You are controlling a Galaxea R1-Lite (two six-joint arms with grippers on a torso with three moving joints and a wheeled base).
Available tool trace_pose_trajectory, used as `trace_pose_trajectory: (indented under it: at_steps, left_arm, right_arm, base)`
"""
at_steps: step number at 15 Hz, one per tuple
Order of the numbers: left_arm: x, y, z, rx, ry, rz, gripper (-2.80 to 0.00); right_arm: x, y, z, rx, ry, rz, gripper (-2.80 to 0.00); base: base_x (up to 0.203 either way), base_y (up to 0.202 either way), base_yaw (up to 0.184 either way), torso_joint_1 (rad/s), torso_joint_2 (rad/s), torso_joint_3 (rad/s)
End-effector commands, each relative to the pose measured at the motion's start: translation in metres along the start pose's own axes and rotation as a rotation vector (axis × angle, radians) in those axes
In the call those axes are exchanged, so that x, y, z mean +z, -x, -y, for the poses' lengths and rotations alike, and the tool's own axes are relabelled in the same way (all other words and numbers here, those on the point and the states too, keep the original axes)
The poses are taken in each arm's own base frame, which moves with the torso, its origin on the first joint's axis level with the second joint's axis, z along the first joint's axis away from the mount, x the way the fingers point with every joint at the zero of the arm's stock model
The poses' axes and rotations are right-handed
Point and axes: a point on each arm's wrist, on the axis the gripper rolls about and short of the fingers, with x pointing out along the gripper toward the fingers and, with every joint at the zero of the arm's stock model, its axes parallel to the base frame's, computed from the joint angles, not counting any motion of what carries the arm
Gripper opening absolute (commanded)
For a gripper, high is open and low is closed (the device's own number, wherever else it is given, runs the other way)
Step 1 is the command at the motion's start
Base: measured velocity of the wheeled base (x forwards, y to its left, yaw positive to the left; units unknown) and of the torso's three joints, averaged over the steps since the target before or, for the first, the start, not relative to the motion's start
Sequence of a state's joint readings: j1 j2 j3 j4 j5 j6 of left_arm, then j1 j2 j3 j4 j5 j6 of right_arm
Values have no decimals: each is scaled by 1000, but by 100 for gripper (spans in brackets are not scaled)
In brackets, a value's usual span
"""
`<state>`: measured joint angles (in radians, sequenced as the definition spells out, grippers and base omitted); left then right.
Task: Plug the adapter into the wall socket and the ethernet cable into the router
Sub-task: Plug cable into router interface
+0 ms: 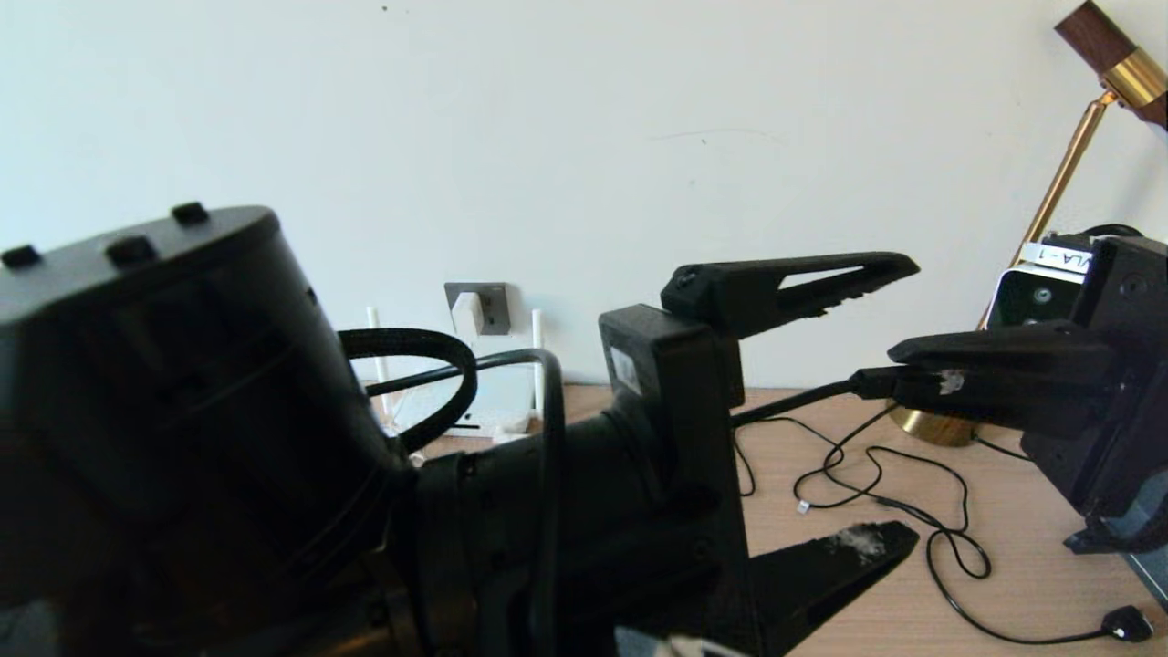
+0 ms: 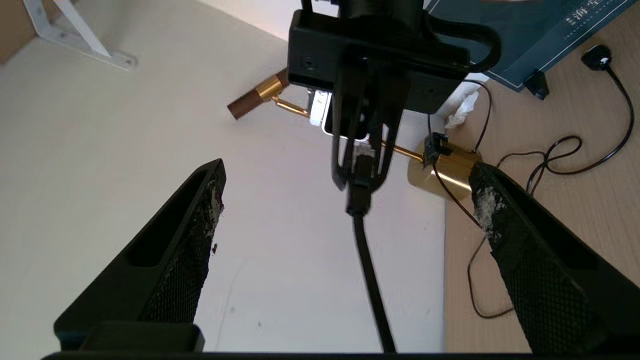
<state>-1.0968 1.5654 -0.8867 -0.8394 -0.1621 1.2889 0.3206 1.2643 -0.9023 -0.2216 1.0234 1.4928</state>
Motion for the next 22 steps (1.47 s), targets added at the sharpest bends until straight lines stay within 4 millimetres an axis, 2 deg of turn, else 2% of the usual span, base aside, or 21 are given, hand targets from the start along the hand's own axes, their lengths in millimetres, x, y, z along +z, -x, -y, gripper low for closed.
trace_pose_trajectory:
  at_steps: [1,5,11,15,22]
  left_arm:
    - [-2,-3,4,-10,-14,4,0]
    - [-6,-11,9,-6,-36,4,0]
    - [-9,-27,8,39,-75,13,0]
    - [-17,-24,4,57,-88,-7,0]
    - [-19,-21,9,46,-85,-11,0]
  right_arm:
    - [-3,-2,-1,-3,-11,-28,-280]
    - [-11,-4,-3,-2,-17,-58,-280]
    - [-12,-5,-2,-7,-53,-58,-280]
    - [-13,-3,-2,-7,-53,-49,-280]
    - [-13,-2,-1,-7,-55,-38,-280]
  base:
    - [0,0,0,0,0,0]
    - [0,0,0,0,0,0]
    - [0,0,0,0,0,0]
    - [0,0,0,0,0,0]
    - [0,0,0,0,0,0]
